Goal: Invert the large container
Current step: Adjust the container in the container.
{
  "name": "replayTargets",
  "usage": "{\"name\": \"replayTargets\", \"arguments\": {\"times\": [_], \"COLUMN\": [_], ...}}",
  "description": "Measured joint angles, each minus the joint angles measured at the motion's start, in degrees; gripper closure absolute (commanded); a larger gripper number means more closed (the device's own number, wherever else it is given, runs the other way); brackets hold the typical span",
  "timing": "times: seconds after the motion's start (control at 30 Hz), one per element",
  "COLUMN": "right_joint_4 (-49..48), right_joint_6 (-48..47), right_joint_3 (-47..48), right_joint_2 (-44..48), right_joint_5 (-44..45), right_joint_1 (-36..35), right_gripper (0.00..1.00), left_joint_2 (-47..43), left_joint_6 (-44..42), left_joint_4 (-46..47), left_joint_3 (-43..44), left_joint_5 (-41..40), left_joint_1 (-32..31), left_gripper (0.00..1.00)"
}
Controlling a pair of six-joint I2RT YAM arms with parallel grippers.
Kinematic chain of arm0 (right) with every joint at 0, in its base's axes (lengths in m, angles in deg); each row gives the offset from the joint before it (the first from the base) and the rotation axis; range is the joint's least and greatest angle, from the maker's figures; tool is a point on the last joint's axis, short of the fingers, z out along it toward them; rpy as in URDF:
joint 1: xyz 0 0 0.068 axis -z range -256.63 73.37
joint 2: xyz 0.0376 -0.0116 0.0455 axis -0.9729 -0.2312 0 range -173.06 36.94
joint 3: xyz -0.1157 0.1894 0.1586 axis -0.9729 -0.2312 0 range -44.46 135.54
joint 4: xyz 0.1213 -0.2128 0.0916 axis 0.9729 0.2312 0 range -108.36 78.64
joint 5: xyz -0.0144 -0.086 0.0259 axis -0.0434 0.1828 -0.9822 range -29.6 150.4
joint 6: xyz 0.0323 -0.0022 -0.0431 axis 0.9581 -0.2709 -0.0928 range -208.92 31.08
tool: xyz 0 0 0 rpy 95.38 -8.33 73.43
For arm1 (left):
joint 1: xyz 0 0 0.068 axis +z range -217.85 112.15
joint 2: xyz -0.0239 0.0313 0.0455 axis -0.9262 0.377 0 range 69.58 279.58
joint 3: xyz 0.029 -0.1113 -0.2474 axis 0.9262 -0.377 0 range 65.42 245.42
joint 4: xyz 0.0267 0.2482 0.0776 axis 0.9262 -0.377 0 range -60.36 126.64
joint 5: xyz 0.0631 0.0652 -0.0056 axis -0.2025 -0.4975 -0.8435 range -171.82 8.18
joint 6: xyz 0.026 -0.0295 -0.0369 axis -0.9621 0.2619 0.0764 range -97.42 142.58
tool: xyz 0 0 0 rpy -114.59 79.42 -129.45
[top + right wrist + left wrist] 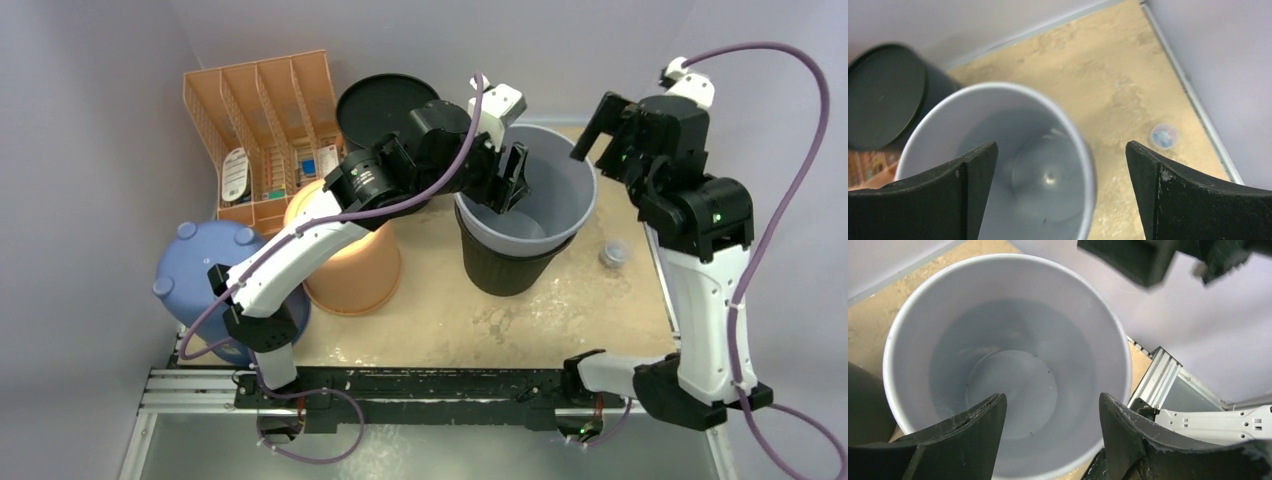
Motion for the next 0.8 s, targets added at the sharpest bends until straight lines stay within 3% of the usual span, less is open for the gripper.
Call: {"name": "replayTargets", "arguments": {"times": [0.27, 0.47, 0.6, 0.8], "right_joint_4": [-8.3, -16.1, -20.1, -25.2], "right_joint_6": [-5.8, -4.1, -0.4, 4.5], "right_joint_3": [-4.0, -19.5, -30.9, -46.0], "right_joint_2": [-1.6, 2.5, 5.2, 11.0], "right_joint_5": [-16.6, -32.0, -38.4, -45.7], "right_joint_1": [28.1, 47.3, 52.7, 53.7], "right_gripper": [0.0, 0.0, 0.01, 0.09], "left_joint_2": [0.0, 1.0, 3.5, 5.8], "left_joint_6": [-1.7, -3.0, -3.7, -4.9], "left_joint_4": [1.0, 1.7, 1.7, 1.7], "left_joint_3": [-0.6, -1.0, 1.7, 2.2], "left_joint_5": [-0.5, -0.4, -0.2, 1.2], "left_joint_1": [-0.8, -0.9, -1.0, -1.7], "left_gripper": [0.32, 0.32, 0.3, 0.29]}}
